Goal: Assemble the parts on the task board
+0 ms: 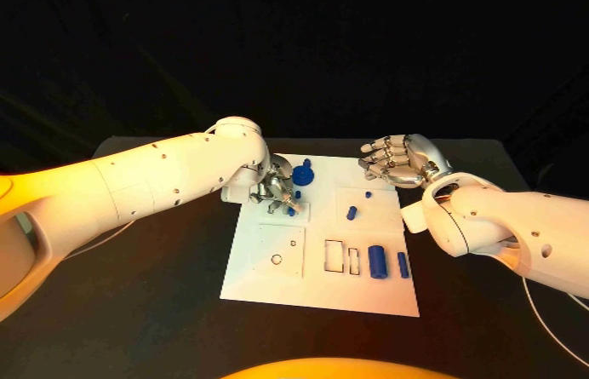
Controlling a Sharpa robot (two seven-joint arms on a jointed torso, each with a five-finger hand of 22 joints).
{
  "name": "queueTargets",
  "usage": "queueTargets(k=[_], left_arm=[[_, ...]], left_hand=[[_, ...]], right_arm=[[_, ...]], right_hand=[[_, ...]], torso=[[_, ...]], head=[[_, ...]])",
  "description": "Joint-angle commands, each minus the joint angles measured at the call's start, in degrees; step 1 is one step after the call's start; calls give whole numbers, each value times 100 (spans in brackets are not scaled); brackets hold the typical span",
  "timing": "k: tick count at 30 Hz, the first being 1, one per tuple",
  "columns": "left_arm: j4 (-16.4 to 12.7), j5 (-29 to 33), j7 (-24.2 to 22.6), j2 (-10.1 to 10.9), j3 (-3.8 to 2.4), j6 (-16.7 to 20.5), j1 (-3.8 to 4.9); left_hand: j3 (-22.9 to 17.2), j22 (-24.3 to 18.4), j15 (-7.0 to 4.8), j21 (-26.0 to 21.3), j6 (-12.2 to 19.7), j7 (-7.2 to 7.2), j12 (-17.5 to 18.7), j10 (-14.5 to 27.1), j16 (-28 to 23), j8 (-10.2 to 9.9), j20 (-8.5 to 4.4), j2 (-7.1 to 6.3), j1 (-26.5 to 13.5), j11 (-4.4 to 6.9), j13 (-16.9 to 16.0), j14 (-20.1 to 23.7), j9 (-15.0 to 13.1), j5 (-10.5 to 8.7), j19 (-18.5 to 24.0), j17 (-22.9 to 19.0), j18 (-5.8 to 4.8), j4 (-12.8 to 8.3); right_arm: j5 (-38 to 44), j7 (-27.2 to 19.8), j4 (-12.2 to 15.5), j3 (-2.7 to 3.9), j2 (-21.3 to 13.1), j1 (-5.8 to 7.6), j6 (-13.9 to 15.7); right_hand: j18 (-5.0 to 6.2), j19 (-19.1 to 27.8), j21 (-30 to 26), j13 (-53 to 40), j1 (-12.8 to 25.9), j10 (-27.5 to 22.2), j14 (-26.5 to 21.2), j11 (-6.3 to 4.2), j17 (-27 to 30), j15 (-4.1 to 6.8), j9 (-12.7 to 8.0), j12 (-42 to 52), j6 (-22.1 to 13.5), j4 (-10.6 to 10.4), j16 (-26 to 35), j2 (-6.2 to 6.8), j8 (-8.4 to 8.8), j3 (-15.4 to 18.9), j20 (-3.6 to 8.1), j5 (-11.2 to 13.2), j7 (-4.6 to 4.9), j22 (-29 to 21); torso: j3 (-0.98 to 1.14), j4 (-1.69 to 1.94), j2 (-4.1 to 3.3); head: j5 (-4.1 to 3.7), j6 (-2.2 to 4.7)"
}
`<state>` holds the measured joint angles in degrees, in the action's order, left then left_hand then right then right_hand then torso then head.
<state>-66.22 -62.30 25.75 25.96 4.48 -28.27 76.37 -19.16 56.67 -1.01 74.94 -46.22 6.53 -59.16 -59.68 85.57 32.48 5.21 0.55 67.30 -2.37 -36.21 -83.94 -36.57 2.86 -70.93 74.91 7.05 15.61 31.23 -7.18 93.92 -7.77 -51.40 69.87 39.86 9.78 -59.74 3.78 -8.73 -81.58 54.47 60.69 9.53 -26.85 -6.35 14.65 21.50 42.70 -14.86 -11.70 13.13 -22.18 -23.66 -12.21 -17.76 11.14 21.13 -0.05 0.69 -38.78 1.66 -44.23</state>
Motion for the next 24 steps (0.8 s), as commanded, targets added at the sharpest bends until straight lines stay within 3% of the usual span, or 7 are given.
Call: queueTargets(k=[1,6,8,9,14,22,24], left_arm=[[3,95,0,-8,-2,-28,-1],[1,140,-23,-9,-2,-46,0],[10,214,-42,-9,-2,-17,0],[14,243,-47,-10,-2,-6,0],[36,384,-94,-8,-2,74,0],[23,746,-100,48,-2,340,0],[2,888,-83,81,-2,423,0]], left_hand=[[-183,11,-38,42,-27,-18,-32,-22,-20,31,-49,9,118,26,-17,-141,-41,-3,16,303,-52,-56],[-866,34,-71,56,-16,-53,-16,-17,-22,100,-78,-125,264,61,-26,-148,-186,-2,15,317,-56,-336],[-1378,39,-119,59,-60,-117,9,-14,-33,244,-102,-181,477,117,-36,-140,-316,4,21,301,-55,-687],[-1913,32,-106,53,-5,-101,20,-69,-38,393,-115,-339,215,105,-34,-139,-479,-6,41,304,-59,-801],[-2776,45,-116,65,48,-97,-40,-165,-34,612,-113,-422,-47,122,-135,-150,-714,-6,53,334,-54,-1291],[-3188,225,-134,168,4,-121,-154,-352,28,739,-115,-473,-315,137,-297,-225,-830,33,-52,486,-84,-1600],[-3299,262,-149,196,-36,-137,-192,-435,52,776,-126,-504,-426,152,-353,-256,-852,150,-78,545,-89,-1682]], right_arm=[[19,12,1,2,6,2,-139],[26,45,-3,2,10,2,-181],[28,58,-5,2,11,2,-203],[29,61,-6,2,12,2,-210],[34,79,-9,2,16,2,-242],[37,94,-14,1,19,2,-272],[37,94,-14,1,18,2,-276]], right_hand=[[69,-6,-18,5,35,51,9,-1,8,-14,-6,-21,-30,32,38,9,-20,-5,-27,-30,229,-9],[68,-1,-19,13,40,52,5,0,12,-16,-8,-22,-28,32,47,9,-21,-6,-30,-32,230,-25],[68,2,-20,21,48,52,3,2,15,-19,-10,-23,-26,29,55,8,-22,-5,-32,-34,232,-39],[68,6,-20,31,56,51,0,4,19,-21,-13,-25,-27,26,64,6,-22,-5,-34,-39,234,-55],[68,13,-20,48,66,45,-4,7,26,-26,-18,-29,-30,25,79,4,-19,-6,-38,-55,240,-85],[68,18,-18,66,77,44,-5,12,32,-29,-24,-31,-32,23,93,1,-17,-8,-42,-82,244,-116],[68,18,-18,66,77,44,-5,12,32,-29,-24,-31,-32,23,93,1,-17,-8,-42,-82,244,-116]], torso=[[2,2,2],[1,2,0],[-1,2,0],[-1,2,0],[2,0,5],[10,2,6],[10,-1,4]], head=[[-5,-5],[-5,-16],[-3,-19],[-2,-20],[-6,-29],[3,-28],[4,-27]])
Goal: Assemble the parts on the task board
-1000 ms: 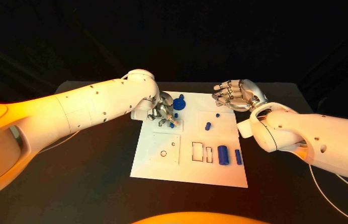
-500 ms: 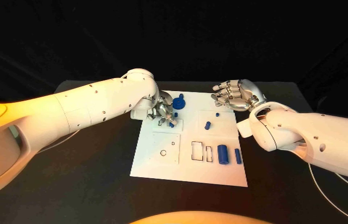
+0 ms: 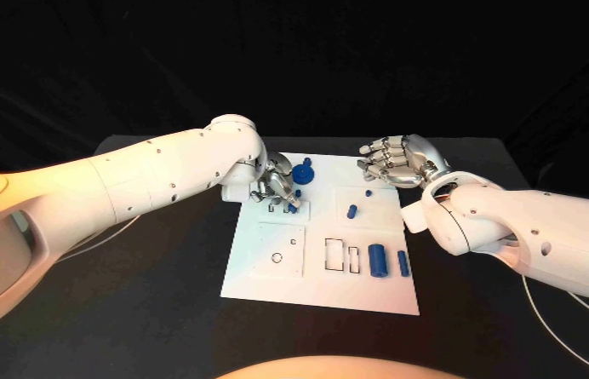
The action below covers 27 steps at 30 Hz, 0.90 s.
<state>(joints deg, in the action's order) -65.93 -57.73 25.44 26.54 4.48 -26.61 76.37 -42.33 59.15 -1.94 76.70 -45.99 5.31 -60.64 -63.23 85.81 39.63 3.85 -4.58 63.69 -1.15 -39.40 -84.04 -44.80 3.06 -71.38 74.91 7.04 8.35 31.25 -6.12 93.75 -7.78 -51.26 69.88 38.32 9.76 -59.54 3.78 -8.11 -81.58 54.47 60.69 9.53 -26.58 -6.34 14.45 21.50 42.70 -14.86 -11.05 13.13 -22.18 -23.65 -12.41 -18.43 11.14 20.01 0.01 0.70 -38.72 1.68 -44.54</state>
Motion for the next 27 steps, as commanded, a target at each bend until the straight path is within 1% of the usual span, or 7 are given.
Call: queueTargets(k=[1,3,6,11,16,20,27], left_arm=[[-42,510,-41,44,-2,312,0],[-69,609,-24,79,-2,411,0],[-153,695,3,163,-1,653,0],[-384,532,5,328,4,1111,-21],[-629,258,-4,494,19,1437,-69],[-809,9,0,608,53,1678,-110],[-973,-276,30,719,113,1948,-204]], left_hand=[[-1025,26,-66,29,-80,-25,-66,-129,39,81,2,-13,-129,40,-69,-261,-41,233,-42,574,-90,-992],[-1073,77,-79,57,-105,-38,-91,-187,55,110,-10,-34,-212,54,-106,-281,-56,397,-76,614,-99,-1035],[-1128,233,-119,144,-174,-82,-173,-348,100,194,-49,-98,-400,98,-230,-336,-96,937,-183,730,-127,-1130],[-1170,408,-170,233,-262,-138,-275,-533,165,278,-97,-161,-545,152,-389,-404,-115,1387,-305,892,-160,-1215],[-1194,496,-187,276,-295,-157,-311,-597,186,297,-113,-179,-573,171,-451,-425,-112,1480,-365,945,-177,-1243],[-1211,542,-196,298,-315,-167,-332,-632,186,306,-121,-189,-583,181,-487,-426,-109,1518,-396,946,-186,-1259],[-1235,599,-207,325,-342,-179,-367,-683,193,318,-131,-202,-592,193,-545,-434,-106,1547,-434,965,-197,-1279]], right_arm=[[35,-12,2,2,3,1,-125],[35,-12,3,2,-1,1,-128],[35,-14,5,2,-12,1,-131],[35,-24,9,2,-31,1,-132],[35,-37,10,2,-50,1,-127],[35,-44,9,2,-59,1,-128],[35,-51,5,2,-66,1,-129]], right_hand=[[70,-2,-18,4,77,44,-5,12,5,-29,-5,-31,-31,23,27,1,-18,-8,-22,-15,244,-5],[70,-1,-17,14,87,45,-5,14,8,-31,-8,-32,-31,19,35,-2,-17,-8,-25,-28,246,-23],[70,0,-17,20,93,45,-5,15,10,-32,-10,-32,-31,17,39,-3,-17,-7,-26,-36,247,-32],[71,1,-15,34,111,45,-4,16,14,-35,-15,-32,-32,9,49,-7,-16,-6,-29,-57,248,-58],[72,2,-15,41,118,44,-3,17,16,-35,-17,-32,-32,6,53,-9,-16,-6,-30,-70,248,-70],[72,2,-14,49,125,43,-3,17,18,-36,-20,-33,-33,5,60,-8,-15,-5,-32,-84,248,-85],[72,3,-14,56,130,41,-3,17,20,-37,-22,-34,-35,4,65,-7,-14,-4,-33,-97,247,-97]], torso=[[3,-2,-4],[5,-3,-2],[8,1,-5],[8,10,-6],[7,29,2],[3,20,7],[-1,28,14]], head=[[-1,3],[-1,9],[2,12],[-6,-3],[-13,-20],[6,-21],[1,-27]])
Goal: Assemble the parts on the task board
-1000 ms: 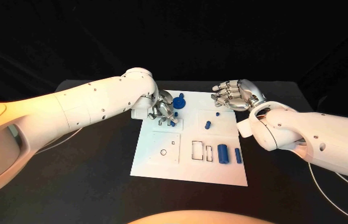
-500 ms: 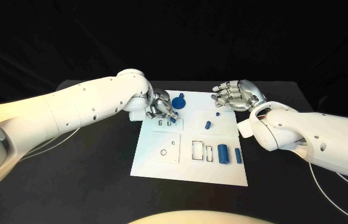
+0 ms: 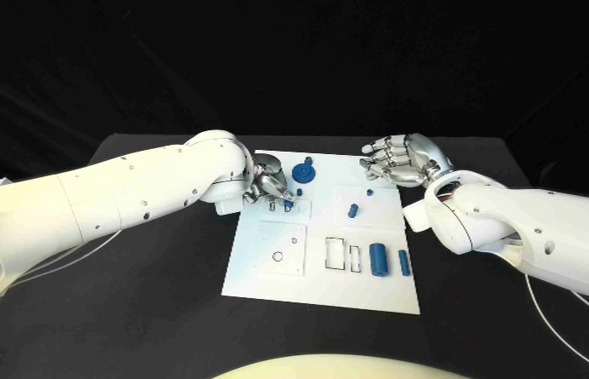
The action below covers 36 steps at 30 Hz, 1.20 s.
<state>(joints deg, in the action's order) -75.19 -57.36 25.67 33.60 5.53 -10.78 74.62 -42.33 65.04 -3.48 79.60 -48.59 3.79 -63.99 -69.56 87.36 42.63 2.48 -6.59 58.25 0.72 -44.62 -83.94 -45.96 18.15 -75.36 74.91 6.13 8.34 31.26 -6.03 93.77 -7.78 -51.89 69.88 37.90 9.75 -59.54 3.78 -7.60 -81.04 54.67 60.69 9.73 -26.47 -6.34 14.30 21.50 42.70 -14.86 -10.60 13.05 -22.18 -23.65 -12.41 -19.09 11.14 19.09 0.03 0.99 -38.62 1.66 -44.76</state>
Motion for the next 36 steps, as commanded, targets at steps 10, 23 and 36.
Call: queueTargets(k=[10,23,36], left_arm=[[-99,-497,-14,65,40,730,-206],[-148,-578,14,82,43,671,-244],[-178,-748,74,55,42,251,-246]], left_hand=[[-1280,58,-70,62,-126,-46,-73,-122,45,33,-12,-37,-71,25,-94,-452,22,105,-73,985,-114,-1306],[-1292,70,-76,68,-141,-52,-89,-149,48,35,-18,-46,-78,30,-122,-455,27,129,-82,992,-116,-1313],[-1311,104,-86,86,-171,-64,-110,-194,67,36,-29,-83,-87,43,-165,-470,44,193,-106,1039,-123,-1340]], right_arm=[[34,-67,0,2,-11,0,-91],[34,-68,3,2,-18,0,-96],[34,-68,1,2,-17,0,-104]], right_hand=[[73,4,-14,10,80,20,-4,-2,11,-38,-10,-34,-36,3,24,1,-13,-4,-34,-40,247,-15],[73,4,-13,18,89,19,-3,-2,13,-39,-12,-34,-36,1,29,1,-13,-2,-35,-52,248,-29],[73,4,-13,22,95,19,-3,-1,14,-39,-14,-34,-36,-2,32,1,-12,-1,-36,-57,249,-36]], torso=[[-4,-9,-10],[-4,-9,-10],[-2,-11,-13]], head=[[-14,7],[-17,3],[-24,-23]])
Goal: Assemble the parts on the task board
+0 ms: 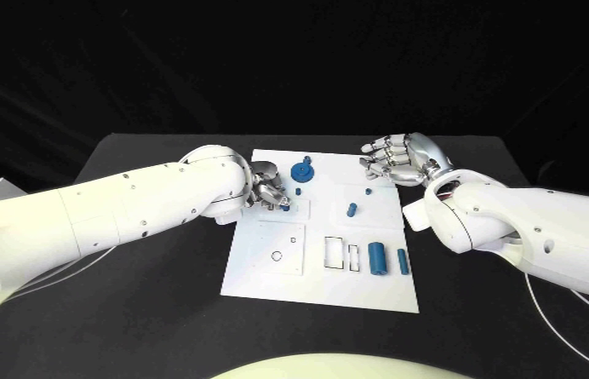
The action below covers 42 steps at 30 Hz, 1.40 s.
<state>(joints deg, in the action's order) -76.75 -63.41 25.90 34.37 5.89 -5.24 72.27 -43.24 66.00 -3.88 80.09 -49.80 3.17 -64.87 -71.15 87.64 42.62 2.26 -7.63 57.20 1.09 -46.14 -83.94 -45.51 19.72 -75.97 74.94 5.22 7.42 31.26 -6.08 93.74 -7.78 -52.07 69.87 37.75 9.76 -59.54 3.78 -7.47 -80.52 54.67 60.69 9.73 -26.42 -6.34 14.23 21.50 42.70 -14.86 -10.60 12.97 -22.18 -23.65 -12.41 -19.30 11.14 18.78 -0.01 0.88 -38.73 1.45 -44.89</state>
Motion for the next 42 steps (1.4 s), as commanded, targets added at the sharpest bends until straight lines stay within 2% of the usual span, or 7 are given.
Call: queueTargets(k=[1,9,26,35,42], left_arm=[[-23,-158,61,-25,5,-328,-12],[-15,-266,194,-70,4,-416,-11],[79,-200,265,-189,2,-442,-7],[164,-97,314,-232,1,-466,-2],[225,-40,386,-256,0,-534,3]], left_hand=[[-1219,7,-46,37,-50,-3,-23,-35,40,37,-7,22,17,6,-12,-471,-2,37,-45,1036,-33,-1248],[-1223,93,-60,76,-96,-17,-53,-103,35,34,-24,-15,-4,20,-78,-470,30,192,-100,1025,-50,-1259],[-1200,146,-72,99,-140,-31,-115,-188,37,41,-36,-36,-51,32,-190,-474,53,338,-135,1032,-61,-1240],[-1027,145,-86,89,-181,-65,-166,-273,43,62,-49,10,-193,54,-282,-479,72,296,-136,1048,-61,-1095],[-687,138,-93,67,-123,-84,-96,-229,21,56,-56,-33,-318,61,-208,-467,93,206,-134,1005,-63,-954]], right_arm=[[34,-62,5,2,0,1,-89],[34,-62,10,2,-5,1,-90],[34,-51,13,2,2,1,-106],[34,-45,13,2,1,1,-109],[34,-40,11,2,3,1,-120]], right_hand=[[72,4,-13,9,42,19,-3,-1,9,-39,-6,-34,-36,-2,32,8,-12,-1,-36,-36,249,-5],[73,5,-12,16,52,19,-2,0,11,-40,-9,-33,-36,-5,37,8,-13,1,-37,-44,249,-18],[73,5,-12,16,52,19,-2,0,11,-40,-9,-33,-36,-5,37,8,-13,1,-37,-44,249,-18],[73,5,-12,16,52,19,-2,0,11,-40,-9,-33,-36,-5,37,8,-13,1,-37,-44,249,-18],[73,4,-12,27,62,18,0,0,13,-41,-12,-32,-35,-8,44,9,-13,5,-39,-50,248,-39]], torso=[[2,0,-2],[6,-3,-3],[7,-2,-1],[3,4,-2],[5,0,1]], head=[[-2,-11],[-2,-12],[-13,-8],[-23,-11],[-23,-19]])
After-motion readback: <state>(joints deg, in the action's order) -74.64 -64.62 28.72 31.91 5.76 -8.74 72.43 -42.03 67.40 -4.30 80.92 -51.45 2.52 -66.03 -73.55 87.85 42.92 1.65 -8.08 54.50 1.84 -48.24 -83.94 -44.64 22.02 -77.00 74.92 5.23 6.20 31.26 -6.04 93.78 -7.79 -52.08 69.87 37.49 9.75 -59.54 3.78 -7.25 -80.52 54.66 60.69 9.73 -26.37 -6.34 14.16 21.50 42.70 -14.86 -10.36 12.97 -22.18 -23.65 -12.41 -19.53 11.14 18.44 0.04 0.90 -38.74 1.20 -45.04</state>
